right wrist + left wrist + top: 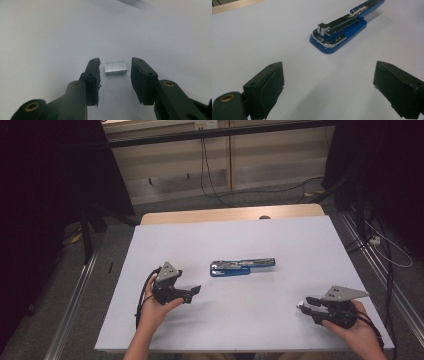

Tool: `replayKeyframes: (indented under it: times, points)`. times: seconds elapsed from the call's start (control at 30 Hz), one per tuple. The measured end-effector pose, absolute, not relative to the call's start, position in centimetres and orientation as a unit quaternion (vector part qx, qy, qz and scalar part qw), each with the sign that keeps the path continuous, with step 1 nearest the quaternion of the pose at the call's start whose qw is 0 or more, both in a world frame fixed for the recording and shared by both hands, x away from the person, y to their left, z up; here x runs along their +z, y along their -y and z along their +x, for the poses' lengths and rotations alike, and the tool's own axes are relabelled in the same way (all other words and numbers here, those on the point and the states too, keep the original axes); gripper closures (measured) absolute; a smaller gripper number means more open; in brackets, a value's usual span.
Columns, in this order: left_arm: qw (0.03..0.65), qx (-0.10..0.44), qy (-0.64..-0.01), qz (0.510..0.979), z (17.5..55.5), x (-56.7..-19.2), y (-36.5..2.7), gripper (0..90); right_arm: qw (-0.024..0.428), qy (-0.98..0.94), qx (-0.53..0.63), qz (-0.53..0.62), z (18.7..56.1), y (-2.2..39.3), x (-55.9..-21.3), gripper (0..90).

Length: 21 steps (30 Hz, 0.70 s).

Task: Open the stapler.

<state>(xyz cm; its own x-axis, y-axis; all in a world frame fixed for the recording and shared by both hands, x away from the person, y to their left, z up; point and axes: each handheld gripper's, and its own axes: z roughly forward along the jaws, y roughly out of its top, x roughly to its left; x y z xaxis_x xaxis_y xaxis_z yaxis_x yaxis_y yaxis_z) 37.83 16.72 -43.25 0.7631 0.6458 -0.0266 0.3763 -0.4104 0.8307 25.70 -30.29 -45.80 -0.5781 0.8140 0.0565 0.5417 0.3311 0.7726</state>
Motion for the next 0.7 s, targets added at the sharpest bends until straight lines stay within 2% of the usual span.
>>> replayKeyframes:
  times: [0.17,0.7]
  points:
    - [0.446,0.150,-0.309,0.826,37.9,-43.3,-16.7,10.2,0.166,-0.804,0.379,0.427,25.9,30.0,-46.4,57.1]
    - [0.447,0.153,-0.308,0.826,38.0,-43.2,-16.7,10.3,0.181,-0.805,0.370,0.426,26.5,29.0,-46.4,55.7]
